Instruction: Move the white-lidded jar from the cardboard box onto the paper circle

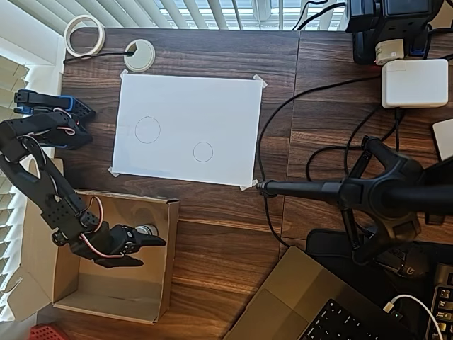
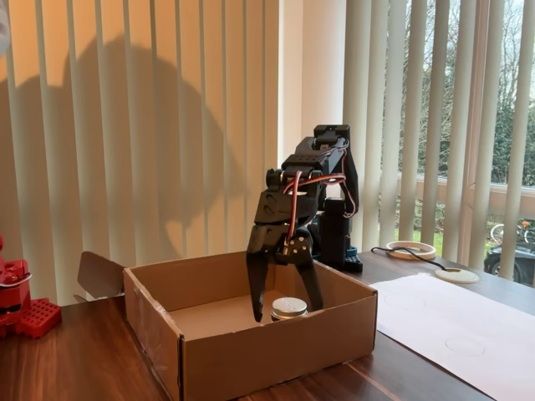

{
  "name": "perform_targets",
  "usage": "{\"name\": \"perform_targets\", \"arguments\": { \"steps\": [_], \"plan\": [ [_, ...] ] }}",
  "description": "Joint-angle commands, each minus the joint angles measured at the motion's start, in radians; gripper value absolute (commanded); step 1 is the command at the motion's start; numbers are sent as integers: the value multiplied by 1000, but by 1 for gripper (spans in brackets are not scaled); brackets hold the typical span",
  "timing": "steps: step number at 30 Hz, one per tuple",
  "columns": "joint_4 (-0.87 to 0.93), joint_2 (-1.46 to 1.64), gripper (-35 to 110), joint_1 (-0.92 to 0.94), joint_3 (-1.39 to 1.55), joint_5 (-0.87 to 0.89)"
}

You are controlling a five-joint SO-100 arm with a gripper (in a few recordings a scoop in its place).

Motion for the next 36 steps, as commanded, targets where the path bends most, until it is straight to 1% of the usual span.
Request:
{"name": "perform_targets", "arguments": {
  "steps": [1,21,28,36],
  "plan": [
    [-8,103,40,5,21,-25],
    [20,141,39,3,86,-60],
    [20,153,33,3,98,-74],
    [20,158,31,3,101,-83]
  ]
}}
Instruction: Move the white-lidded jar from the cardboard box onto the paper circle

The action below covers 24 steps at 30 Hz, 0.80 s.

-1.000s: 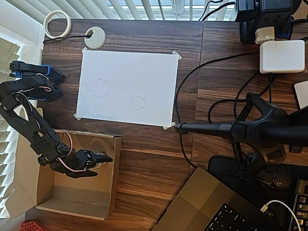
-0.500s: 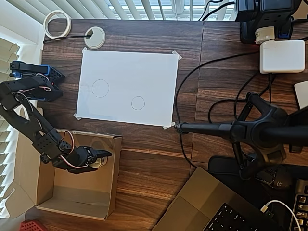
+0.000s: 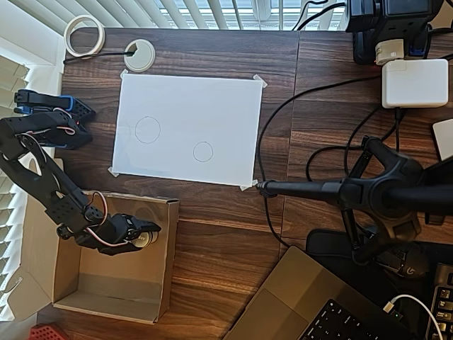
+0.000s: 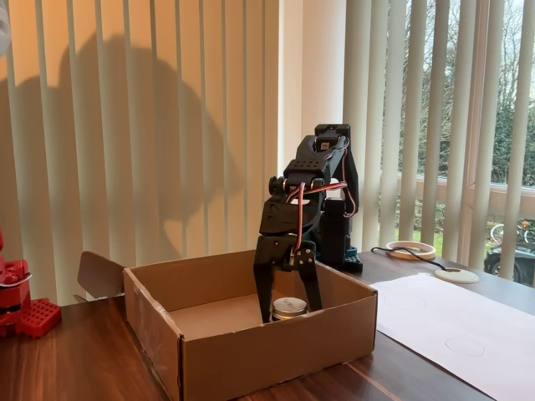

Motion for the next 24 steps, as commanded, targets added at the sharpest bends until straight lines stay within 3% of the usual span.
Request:
{"name": "perform_targets", "arguments": {
  "steps": [1,24],
  "plan": [
    [6,124,30,5,-5,-8],
    [8,178,12,-2,8,-35]
  ]
}}
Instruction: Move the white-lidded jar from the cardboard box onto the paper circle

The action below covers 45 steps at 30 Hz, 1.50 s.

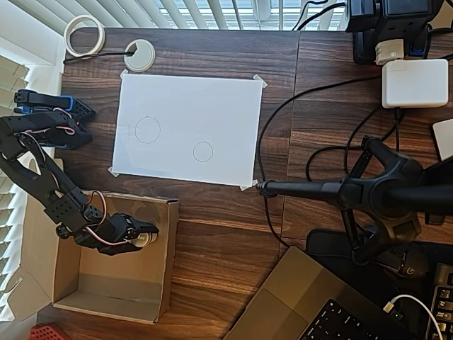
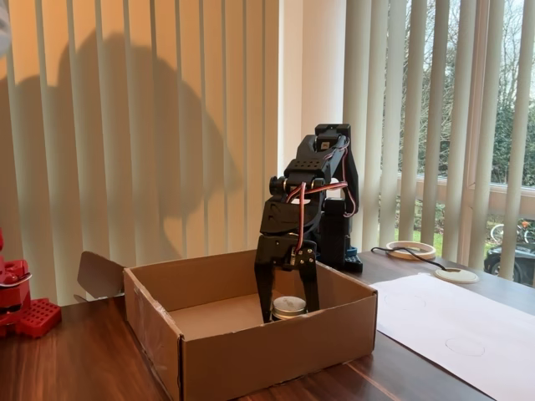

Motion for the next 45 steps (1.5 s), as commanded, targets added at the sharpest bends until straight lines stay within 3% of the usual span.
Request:
{"name": "perform_targets", "arguments": {
  "steps": [1,14,20,29,45],
  "plan": [
    [8,178,11,0,-2,-20],
    [81,416,6,-20,-63,-29],
    [81,512,5,-81,-166,49],
    [81,600,4,-321,-212,209],
    [80,535,2,-706,-35,268]
  ]
}}
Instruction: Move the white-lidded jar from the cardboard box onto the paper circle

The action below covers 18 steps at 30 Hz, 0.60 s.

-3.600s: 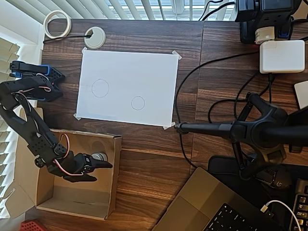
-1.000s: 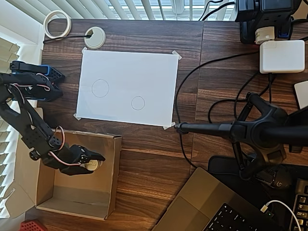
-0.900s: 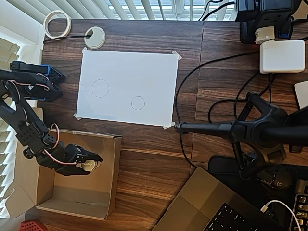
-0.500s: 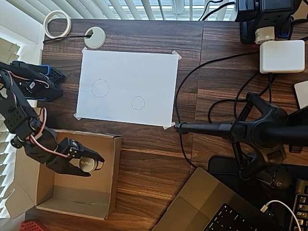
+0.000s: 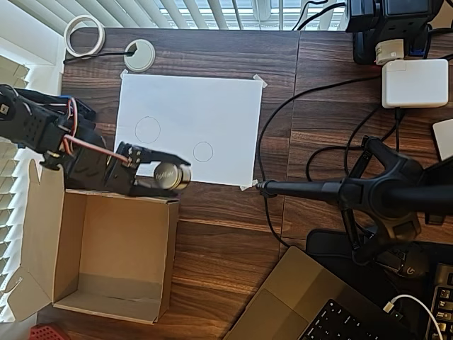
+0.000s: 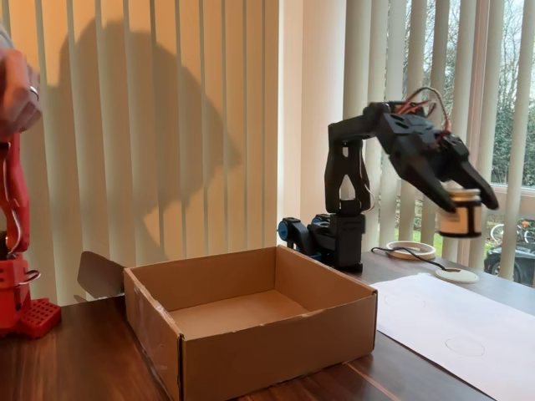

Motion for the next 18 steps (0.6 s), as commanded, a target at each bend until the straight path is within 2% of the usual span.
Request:
{"name": "perform_targets", "arguments": {
  "steps": [1,6,18],
  "plan": [
    [6,63,2,-40,14,5],
    [-25,8,1,-80,63,14],
    [-272,-112,1,-91,189,40]
  ]
}}
